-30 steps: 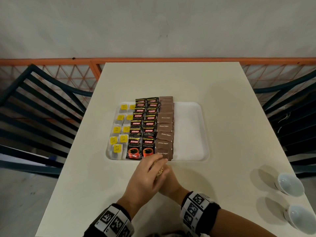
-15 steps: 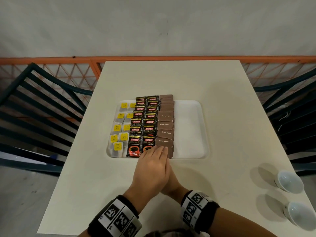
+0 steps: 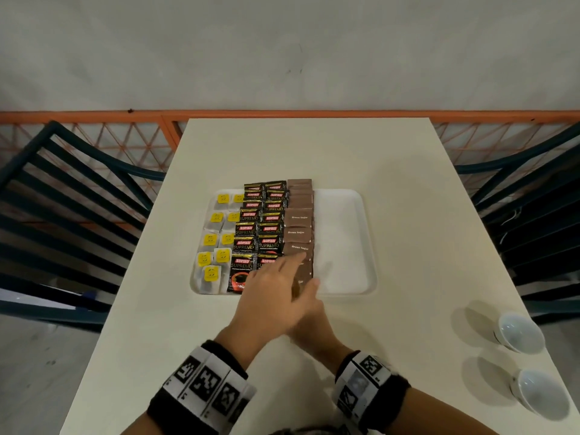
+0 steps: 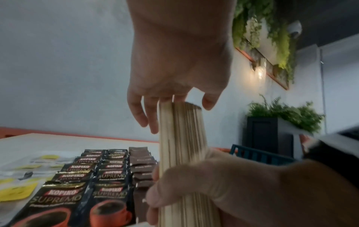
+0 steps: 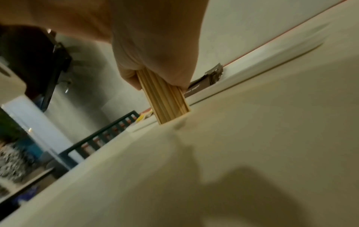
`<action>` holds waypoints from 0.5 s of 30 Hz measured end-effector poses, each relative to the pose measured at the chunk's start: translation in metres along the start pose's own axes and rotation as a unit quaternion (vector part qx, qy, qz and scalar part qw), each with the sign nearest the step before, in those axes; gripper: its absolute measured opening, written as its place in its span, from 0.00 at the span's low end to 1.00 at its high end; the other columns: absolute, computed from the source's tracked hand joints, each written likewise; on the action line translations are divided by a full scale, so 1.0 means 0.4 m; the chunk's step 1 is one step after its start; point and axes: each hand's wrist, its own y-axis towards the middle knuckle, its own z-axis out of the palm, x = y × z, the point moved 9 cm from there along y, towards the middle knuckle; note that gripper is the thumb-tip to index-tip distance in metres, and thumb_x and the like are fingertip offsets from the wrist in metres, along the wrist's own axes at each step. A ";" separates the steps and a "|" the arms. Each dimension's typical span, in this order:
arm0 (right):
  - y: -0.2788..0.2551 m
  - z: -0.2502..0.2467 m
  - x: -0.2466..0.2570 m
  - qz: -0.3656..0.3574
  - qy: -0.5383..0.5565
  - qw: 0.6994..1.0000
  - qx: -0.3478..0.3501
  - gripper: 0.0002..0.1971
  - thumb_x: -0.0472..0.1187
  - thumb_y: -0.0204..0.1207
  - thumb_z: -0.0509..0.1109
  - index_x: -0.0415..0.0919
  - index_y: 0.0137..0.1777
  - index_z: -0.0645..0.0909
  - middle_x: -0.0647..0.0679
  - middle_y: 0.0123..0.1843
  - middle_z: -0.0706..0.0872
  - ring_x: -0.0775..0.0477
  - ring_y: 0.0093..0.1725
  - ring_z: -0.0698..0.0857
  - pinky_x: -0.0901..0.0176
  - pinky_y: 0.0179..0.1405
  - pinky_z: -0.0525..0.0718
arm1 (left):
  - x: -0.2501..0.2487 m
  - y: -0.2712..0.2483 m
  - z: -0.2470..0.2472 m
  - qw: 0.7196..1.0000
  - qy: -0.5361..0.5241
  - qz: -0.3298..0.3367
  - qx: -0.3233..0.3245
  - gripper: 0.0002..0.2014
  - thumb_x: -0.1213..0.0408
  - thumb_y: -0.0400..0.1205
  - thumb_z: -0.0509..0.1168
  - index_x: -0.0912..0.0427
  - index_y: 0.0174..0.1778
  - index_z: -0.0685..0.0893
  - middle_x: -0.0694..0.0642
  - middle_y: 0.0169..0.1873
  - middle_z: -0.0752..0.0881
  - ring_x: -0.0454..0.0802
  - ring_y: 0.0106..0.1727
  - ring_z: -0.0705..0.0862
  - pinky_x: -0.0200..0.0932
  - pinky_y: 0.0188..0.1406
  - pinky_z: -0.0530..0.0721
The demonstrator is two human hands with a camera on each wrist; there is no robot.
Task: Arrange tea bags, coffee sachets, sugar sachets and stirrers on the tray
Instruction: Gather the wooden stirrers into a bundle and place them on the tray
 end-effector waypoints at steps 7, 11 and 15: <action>0.072 -0.161 -0.080 0.183 0.153 0.970 -0.049 0.13 0.30 0.61 0.76 0.43 0.45 0.84 0.44 0.42 0.89 0.44 0.45 0.87 0.51 0.46 0.87 | 0.087 0.052 0.096 0.858 -0.422 -0.281 0.083 0.12 0.54 0.85 0.55 0.55 0.58 0.77 0.53 0.50 0.84 0.44 0.44 0.83 0.37 0.42 0.83; 0.112 -0.230 -0.101 0.268 0.153 0.951 -0.026 0.09 0.30 0.58 0.76 0.36 0.40 0.85 0.42 0.37 0.85 0.43 0.40 0.84 0.57 0.40 0.78 | 0.043 0.101 0.180 0.823 -0.458 -0.293 0.163 0.14 0.56 0.86 0.54 0.60 0.61 0.78 0.58 0.51 0.83 0.52 0.49 0.83 0.39 0.42 0.84; 0.159 -0.270 -0.133 0.326 0.143 0.935 -0.004 0.17 0.31 0.56 0.77 0.29 0.47 0.83 0.37 0.41 0.86 0.40 0.40 0.86 0.54 0.40 0.83 | -0.006 0.167 0.219 0.823 -0.458 -0.282 0.181 0.14 0.56 0.87 0.51 0.58 0.60 0.77 0.53 0.44 0.83 0.47 0.43 0.84 0.39 0.41 0.83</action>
